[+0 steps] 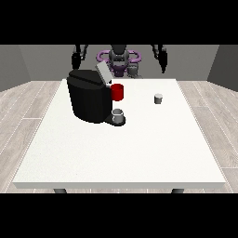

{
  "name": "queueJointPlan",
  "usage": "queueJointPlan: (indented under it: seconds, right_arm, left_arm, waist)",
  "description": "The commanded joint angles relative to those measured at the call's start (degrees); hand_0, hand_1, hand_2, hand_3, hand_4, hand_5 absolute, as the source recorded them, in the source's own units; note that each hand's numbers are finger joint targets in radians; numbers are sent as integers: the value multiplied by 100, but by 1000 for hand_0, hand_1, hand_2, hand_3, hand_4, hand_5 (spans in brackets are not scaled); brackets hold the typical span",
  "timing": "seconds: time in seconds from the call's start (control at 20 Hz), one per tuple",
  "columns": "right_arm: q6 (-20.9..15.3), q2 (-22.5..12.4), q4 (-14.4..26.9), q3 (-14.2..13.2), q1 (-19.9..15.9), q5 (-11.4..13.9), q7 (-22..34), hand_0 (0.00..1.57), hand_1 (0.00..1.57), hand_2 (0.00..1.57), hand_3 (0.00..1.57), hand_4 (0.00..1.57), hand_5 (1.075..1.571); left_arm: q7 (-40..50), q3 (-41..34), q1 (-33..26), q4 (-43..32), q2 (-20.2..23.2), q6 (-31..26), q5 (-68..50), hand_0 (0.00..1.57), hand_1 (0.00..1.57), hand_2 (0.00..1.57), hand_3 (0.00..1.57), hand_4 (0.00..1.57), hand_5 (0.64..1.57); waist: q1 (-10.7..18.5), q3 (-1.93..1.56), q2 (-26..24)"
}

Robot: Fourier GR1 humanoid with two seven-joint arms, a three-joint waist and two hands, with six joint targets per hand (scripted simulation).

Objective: Insert the coffee pod into the coffee machine and close the lid

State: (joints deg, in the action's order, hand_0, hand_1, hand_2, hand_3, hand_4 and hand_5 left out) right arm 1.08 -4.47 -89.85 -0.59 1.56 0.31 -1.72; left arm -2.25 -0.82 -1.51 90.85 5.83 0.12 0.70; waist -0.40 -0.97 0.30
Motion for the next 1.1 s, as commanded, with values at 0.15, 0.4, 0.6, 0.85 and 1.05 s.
queueJointPlan:
  seconds: [0.15, 0.4, 0.6, 0.85, 1.05]
  right_arm:
    - [50, 50, -82, 125, 223, 27, 370, 0, 0, 0, 0, 128, 1571]
    - [-769, 406, 36, -383, 71, 62, -299, 0, 0, 0, 0, 95, 1571]
    - [-561, 342, 260, -406, 97, -102, -760, 0, 0, 0, 0, 217, 1571]
    - [-593, 390, -158, -185, -167, -90, -256, 0, 0, 0, 0, 177, 1571]
    - [-822, 443, -305, 247, -241, -91, -174, 0, 0, 0, 0, 186, 1571]
  left_arm:
    - [-882, -272, -272, -298, 122, -660, -502, 0, 0, 0, 0, 265, 1571]
    - [-1133, -267, -382, -160, 510, -969, -276, 0, 0, 0, 0, 264, 1571]
    - [-976, -436, 2, -246, 871, -969, 18, 0, 0, 0, 0, 0, 1571]
    - [-423, -972, 778, -960, 1523, -1240, -101, 0, 0, 0, 0, 0, 1571]
    - [-174, -974, 1255, -1672, 1524, -1353, -127, 0, 0, 0, 0, 0, 1571]
  waist:
    - [20, 99, -227]
    - [54, 97, -242]
    - [-52, 95, -51]
    - [-448, 97, 131]
    - [-650, 98, 323]
